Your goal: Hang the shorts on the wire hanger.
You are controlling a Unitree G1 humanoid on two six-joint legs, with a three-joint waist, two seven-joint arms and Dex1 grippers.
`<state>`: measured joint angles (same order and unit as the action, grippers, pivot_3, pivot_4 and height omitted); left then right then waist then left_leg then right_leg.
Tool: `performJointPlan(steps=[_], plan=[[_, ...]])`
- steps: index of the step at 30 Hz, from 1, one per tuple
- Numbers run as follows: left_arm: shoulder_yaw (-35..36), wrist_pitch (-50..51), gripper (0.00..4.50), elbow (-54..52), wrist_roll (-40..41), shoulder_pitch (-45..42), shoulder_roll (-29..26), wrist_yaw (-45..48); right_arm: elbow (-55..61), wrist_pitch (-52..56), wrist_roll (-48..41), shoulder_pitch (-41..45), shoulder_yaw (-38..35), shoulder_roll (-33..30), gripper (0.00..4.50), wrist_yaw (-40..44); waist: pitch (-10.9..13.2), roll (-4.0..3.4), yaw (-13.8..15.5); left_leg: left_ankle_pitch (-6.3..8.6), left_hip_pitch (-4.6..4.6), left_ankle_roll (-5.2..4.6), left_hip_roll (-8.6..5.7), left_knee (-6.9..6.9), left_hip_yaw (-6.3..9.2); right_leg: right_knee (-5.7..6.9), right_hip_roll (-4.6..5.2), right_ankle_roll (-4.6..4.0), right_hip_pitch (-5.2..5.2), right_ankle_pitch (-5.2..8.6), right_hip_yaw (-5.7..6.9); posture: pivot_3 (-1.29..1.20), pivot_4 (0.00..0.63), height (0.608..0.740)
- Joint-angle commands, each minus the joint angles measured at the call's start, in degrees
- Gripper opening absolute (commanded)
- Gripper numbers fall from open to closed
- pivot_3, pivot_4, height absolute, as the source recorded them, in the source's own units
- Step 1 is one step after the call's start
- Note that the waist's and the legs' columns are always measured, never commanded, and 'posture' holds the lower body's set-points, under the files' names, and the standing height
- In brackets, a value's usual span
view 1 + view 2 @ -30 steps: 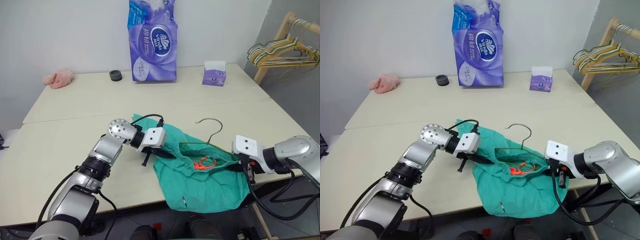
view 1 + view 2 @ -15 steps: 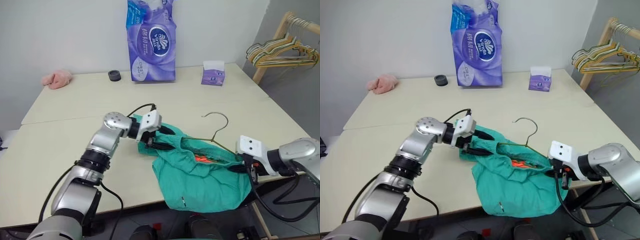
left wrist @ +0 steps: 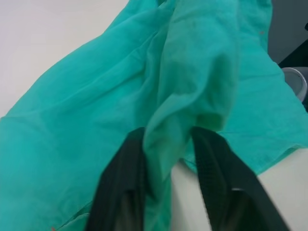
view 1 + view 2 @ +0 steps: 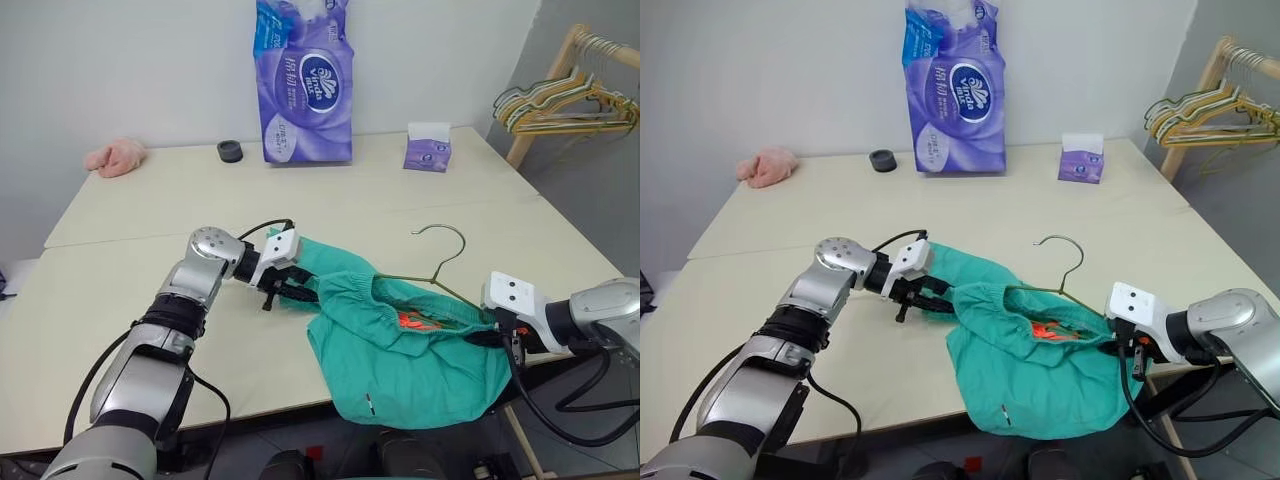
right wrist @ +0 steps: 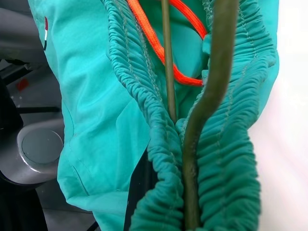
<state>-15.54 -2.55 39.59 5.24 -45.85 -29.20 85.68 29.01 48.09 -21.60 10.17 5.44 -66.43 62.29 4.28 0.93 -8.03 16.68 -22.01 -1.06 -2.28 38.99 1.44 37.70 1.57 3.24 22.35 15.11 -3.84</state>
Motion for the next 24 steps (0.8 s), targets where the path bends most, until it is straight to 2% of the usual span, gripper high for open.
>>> performJointPlan(steps=[1,8,13,21,24], plan=[[2.4,-4.9,0.02,4.4,-1.0,-2.9,1.0,-4.6,1.2,-0.6,-0.8,-0.2,-3.3,-1.1,0.00,0.2,0.0,0.00,0.0,0.00,0.00,0.00,0.00,0.00,0.00,0.00,0.00,0.00,0.00,0.00,-0.01,-0.24,0.037,0.740],[4.6,-8.4,0.02,11.2,-1.5,-5.4,1.6,-9.1,2.6,0.0,-1.5,-4.2,-6.5,-2.4,0.00,0.3,0.0,0.01,0.0,0.00,-0.01,0.00,0.00,0.00,-0.01,0.00,0.00,0.00,0.00,0.00,-0.01,-0.25,0.044,0.740],[4.4,-9.1,0.02,11.8,-1.6,-5.4,1.6,-8.7,3.1,0.1,-1.9,-5.6,-7.4,-2.8,0.00,0.1,0.0,0.01,-0.1,0.00,-0.02,0.00,0.00,0.00,-0.01,0.00,0.00,0.01,0.00,0.00,-0.01,-0.25,0.047,0.740],[5.1,-5.1,0.02,6.3,0.9,-3.1,3.6,-7.4,3.4,1.8,-3.1,-3.2,-6.5,-1.7,0.00,-1.4,0.0,0.01,0.0,0.00,-0.02,0.00,0.00,0.00,0.00,0.01,0.01,0.01,0.00,0.00,0.00,-0.25,0.051,0.740],[5.7,-0.3,0.02,1.7,2.8,-1.4,3.5,-5.4,3.3,2.3,-3.5,-3.2,-6.5,-1.6,0.00,-1.8,0.0,0.01,-0.1,0.00,-0.02,0.00,0.00,0.00,0.00,0.01,0.01,0.01,0.00,0.00,0.00,-0.24,0.052,0.740]])
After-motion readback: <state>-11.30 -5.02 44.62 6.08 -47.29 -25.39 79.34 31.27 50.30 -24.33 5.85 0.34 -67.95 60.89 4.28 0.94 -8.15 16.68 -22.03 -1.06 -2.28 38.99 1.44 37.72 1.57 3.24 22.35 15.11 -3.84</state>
